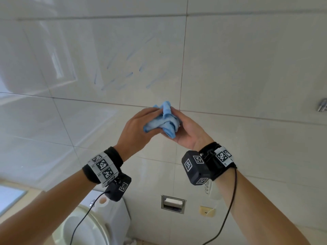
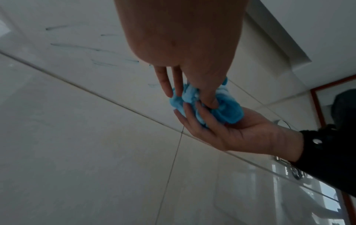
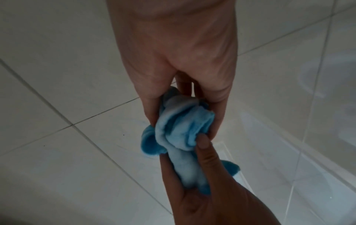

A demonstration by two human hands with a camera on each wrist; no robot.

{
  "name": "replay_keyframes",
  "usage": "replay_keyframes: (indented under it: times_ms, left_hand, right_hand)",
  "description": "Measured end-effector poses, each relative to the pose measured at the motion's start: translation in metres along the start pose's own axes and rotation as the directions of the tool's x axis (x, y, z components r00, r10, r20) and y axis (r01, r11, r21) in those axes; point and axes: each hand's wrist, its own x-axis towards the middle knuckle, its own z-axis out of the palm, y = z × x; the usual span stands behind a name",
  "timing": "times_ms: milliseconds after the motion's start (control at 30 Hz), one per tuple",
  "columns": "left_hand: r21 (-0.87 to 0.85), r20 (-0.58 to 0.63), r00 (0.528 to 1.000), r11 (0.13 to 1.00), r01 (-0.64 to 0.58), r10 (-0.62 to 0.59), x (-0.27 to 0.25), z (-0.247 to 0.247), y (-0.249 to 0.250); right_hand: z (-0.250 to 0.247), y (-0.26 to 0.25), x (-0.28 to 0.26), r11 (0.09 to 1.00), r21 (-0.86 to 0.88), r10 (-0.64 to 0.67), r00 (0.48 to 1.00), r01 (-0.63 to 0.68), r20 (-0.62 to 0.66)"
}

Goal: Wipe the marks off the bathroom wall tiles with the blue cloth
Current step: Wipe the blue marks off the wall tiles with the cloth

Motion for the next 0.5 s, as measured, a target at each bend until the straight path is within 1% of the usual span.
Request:
replay_keyframes:
  times_ms: [33,100,133,200,267,333,367,433,500]
  left_hand:
    - [0.044,-0.022,1.0,0.999,-0.014,0.015,0.003,-0.004,0.002]
    - [0.075,-0.049,0.999,0.997,-0.006,0.01,0.009,-0.01,0.003]
    - [0.097,-0.048,0.999,0.995,-0.007,0.012,0.011,-0.012,0.003]
    - [0.117,-0.034,0.999,0.993,-0.02,0.024,0.015,-0.015,-0.003]
    - [0.15,-0.031,0.999,0.989,-0.014,0.019,0.018,-0.017,-0.004]
    - [0.271,-0.048,0.998,0.962,-0.02,0.034,0.019,-0.017,-0.002]
    - [0.285,-0.05,0.998,0.958,-0.027,0.043,0.02,-0.016,-0.001]
    - [0.247,-0.017,0.998,0.968,-0.05,0.056,0.021,-0.016,0.0]
    - [0.207,0.053,0.997,0.976,-0.062,0.052,0.021,-0.018,-0.004]
  right_hand:
    - [0.002,0.001,0.002,1.0,0.001,0.01,1.0,-0.01,-0.026]
    - [0.006,0.001,0.004,0.998,-0.023,0.062,0.993,-0.064,-0.098]
    - [0.007,0.0,0.004,0.995,-0.039,0.087,0.987,-0.093,-0.136]
    - [0.009,-0.002,0.003,0.992,-0.08,0.083,0.979,-0.099,-0.184]
    - [0.014,-0.004,0.003,0.995,-0.086,0.042,0.982,-0.059,-0.183]
    - [0.018,-0.006,0.003,0.997,-0.078,-0.011,0.983,-0.004,-0.184]
    - [0.02,-0.008,0.004,0.995,-0.094,-0.04,0.982,0.023,-0.185]
    - [0.022,-0.01,0.007,0.987,-0.147,-0.093,0.978,0.066,-0.186]
    - [0.022,-0.014,0.01,0.978,-0.176,-0.148,0.967,0.113,-0.205]
